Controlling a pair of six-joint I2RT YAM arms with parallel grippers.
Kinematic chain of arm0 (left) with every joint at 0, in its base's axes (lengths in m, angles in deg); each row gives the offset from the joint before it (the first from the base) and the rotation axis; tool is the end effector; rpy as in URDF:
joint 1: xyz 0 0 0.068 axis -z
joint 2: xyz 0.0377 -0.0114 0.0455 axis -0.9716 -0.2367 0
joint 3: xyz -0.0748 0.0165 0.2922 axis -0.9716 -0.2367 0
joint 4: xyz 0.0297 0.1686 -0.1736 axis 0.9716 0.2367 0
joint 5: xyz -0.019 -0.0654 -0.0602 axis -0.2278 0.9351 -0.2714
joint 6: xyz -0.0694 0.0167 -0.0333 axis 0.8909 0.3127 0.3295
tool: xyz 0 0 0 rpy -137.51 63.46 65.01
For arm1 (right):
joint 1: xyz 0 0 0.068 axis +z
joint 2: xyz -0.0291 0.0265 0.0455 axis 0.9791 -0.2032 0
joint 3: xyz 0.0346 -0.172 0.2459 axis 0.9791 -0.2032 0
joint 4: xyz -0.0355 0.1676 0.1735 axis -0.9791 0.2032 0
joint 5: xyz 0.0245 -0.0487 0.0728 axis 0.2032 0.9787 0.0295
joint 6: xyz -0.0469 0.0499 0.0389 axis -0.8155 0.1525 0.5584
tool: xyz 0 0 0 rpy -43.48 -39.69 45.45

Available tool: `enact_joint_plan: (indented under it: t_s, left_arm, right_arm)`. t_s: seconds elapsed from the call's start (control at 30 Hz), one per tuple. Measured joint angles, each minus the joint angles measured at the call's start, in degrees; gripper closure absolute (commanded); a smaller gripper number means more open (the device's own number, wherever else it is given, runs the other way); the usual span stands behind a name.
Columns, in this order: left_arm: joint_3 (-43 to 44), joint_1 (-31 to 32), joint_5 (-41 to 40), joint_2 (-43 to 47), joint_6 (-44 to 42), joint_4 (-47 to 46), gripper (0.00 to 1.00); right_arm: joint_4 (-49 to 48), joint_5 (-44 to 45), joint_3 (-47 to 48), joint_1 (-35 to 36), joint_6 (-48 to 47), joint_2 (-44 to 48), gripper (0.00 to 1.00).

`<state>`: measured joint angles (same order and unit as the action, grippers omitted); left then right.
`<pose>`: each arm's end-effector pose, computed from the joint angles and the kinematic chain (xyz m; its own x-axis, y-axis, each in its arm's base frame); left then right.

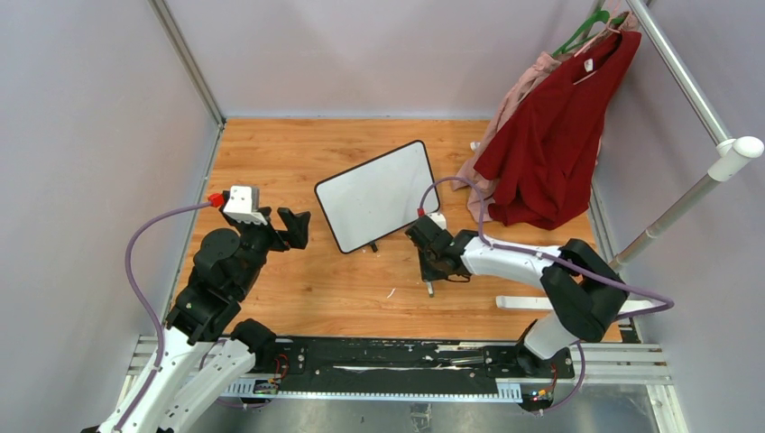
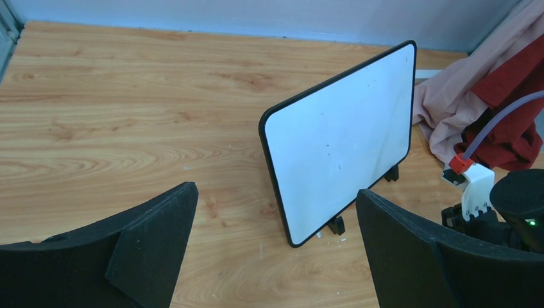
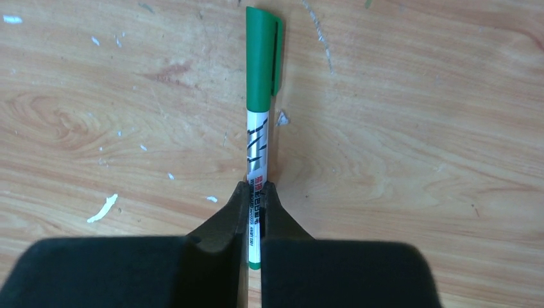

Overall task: Write a sentence on the whiteboard
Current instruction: Pick up the whiteboard marker at the center of the board.

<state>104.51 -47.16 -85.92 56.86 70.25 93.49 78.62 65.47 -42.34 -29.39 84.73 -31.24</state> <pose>0.0955 -0.0320 0.3440 -0.1552 -0.2095 -0.9654 0.1956 0.9514 -0.2378 0.1988 0.2110 0.1836 -0.8704 -0.1064 -0.4808 -0.2155 0.9602 0.1776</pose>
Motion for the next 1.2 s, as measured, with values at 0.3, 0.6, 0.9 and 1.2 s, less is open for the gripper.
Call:
enact_joint_plan:
  t_s: [0.3,0.6,0.9,1.2]
  left_arm:
    - [-0.6,0.0,-0.2,0.0,2.2,-0.6,0.00]
    - [-1.0,0.2,-1.3,0.8,10.8,-1.2,0.00]
    - [2.3,0.2,20.0,-4.6,15.4,-5.9,0.00]
    - [1.3,0.2,34.6,-7.3,24.6,-16.0,0.00]
  right_arm:
    - [4.0,0.1,-0.6,2.1,-2.2,9.1,1.00]
    - [4.2,-1.3,1.9,8.4,-10.8,24.2,1.00]
    - [-1.5,-7.3,3.6,10.6,-15.5,32.7,1.00]
    - [-8.5,-14.0,5.4,11.4,-16.6,33.0,1.00]
